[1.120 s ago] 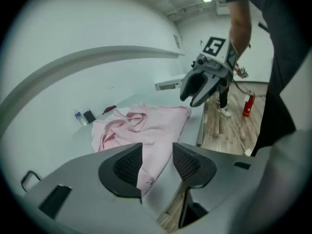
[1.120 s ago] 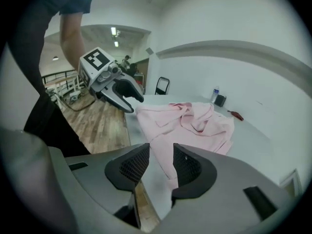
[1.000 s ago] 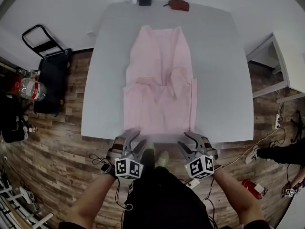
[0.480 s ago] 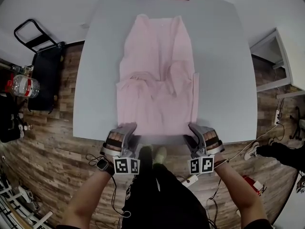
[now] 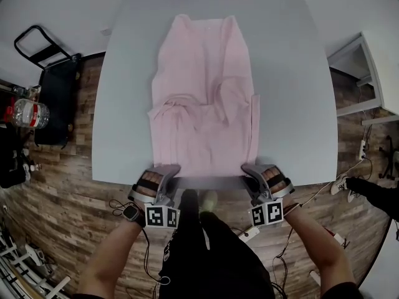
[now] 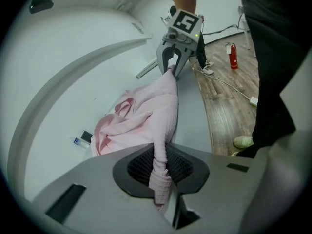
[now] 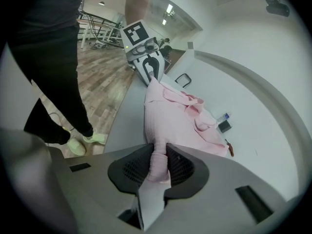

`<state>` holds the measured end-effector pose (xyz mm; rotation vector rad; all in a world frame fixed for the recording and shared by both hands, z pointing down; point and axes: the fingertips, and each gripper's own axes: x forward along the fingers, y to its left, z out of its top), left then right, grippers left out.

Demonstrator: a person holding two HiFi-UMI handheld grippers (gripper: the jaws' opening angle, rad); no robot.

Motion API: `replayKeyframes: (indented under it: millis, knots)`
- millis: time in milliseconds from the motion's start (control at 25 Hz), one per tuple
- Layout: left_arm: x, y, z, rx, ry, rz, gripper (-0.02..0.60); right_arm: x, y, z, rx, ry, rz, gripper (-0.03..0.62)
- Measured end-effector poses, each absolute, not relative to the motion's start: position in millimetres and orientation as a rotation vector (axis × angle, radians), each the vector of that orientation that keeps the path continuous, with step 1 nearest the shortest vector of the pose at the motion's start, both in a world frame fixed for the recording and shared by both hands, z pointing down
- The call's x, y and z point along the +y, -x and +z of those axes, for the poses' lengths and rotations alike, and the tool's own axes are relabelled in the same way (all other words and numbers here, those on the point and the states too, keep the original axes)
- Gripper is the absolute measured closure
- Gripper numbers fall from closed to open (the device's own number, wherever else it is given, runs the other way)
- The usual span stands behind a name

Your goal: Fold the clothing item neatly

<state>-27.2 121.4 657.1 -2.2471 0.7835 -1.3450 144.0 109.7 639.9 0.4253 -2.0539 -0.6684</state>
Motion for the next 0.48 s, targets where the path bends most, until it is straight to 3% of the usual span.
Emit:
replayKeyframes:
  millis: [120, 480]
  knots:
    - [120.1, 26.6, 657.4, 0.752, 2.285, -1.366, 0.534, 108.6, -142.1, 633.6, -2.065, -0.418, -0.633, 0.533]
    - [145.5, 25.4, 618.9, 0.495, 2.480, -1.525, 0.535, 128.5, -133.5, 586.4, -2.116, -0.263, -0.448, 0.539]
